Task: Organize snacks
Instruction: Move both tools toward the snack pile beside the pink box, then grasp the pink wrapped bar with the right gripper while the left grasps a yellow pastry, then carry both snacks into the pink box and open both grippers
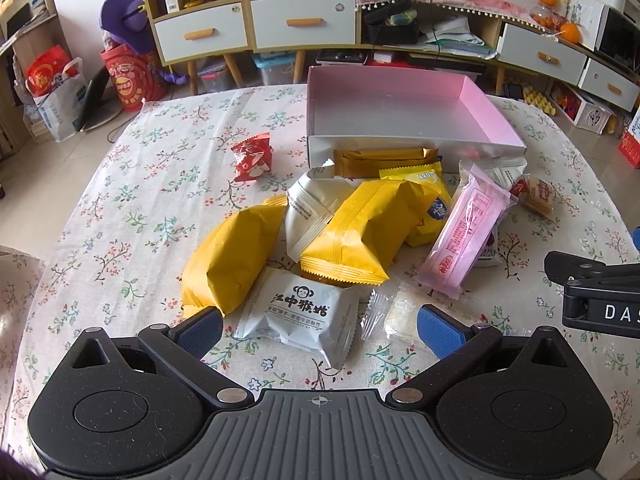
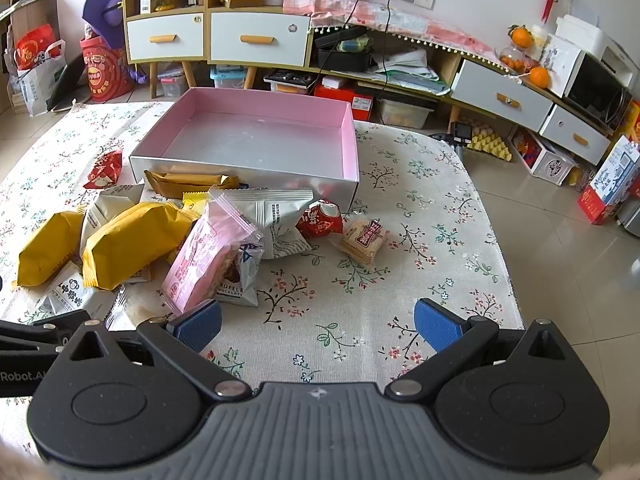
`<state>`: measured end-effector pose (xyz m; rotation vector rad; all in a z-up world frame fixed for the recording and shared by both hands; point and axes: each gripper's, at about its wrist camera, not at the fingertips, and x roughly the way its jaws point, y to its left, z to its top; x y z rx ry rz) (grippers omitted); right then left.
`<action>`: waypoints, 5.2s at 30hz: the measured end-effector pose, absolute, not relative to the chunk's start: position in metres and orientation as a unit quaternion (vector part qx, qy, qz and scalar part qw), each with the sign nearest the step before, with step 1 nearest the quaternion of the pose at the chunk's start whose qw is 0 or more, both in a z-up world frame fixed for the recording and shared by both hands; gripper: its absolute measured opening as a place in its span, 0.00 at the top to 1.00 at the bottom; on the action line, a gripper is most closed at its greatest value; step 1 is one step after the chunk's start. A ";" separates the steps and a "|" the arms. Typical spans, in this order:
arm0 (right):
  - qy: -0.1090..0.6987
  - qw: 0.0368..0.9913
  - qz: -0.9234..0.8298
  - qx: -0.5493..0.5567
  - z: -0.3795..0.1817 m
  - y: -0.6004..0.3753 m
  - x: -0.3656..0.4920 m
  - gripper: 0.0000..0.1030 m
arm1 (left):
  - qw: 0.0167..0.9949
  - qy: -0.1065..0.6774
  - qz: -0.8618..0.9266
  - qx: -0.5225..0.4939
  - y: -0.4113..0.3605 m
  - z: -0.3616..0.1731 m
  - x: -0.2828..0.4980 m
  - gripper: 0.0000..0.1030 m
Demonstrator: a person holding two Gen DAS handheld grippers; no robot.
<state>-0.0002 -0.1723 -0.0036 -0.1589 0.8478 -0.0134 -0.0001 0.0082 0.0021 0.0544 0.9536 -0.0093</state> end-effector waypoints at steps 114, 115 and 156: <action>0.479 0.850 0.133 0.173 -0.013 -0.169 0.046 0.80 | 0.849 0.490 -0.196 -0.033 0.026 -0.034 0.093 0.62; 0.478 0.851 0.133 0.173 -0.013 -0.169 0.046 0.80 | 0.850 0.489 -0.194 -0.033 0.025 -0.033 0.092 0.63; 0.413 0.871 0.080 0.251 0.005 -0.216 0.134 0.79 | 0.890 0.419 -0.146 -0.101 0.021 0.032 0.159 0.66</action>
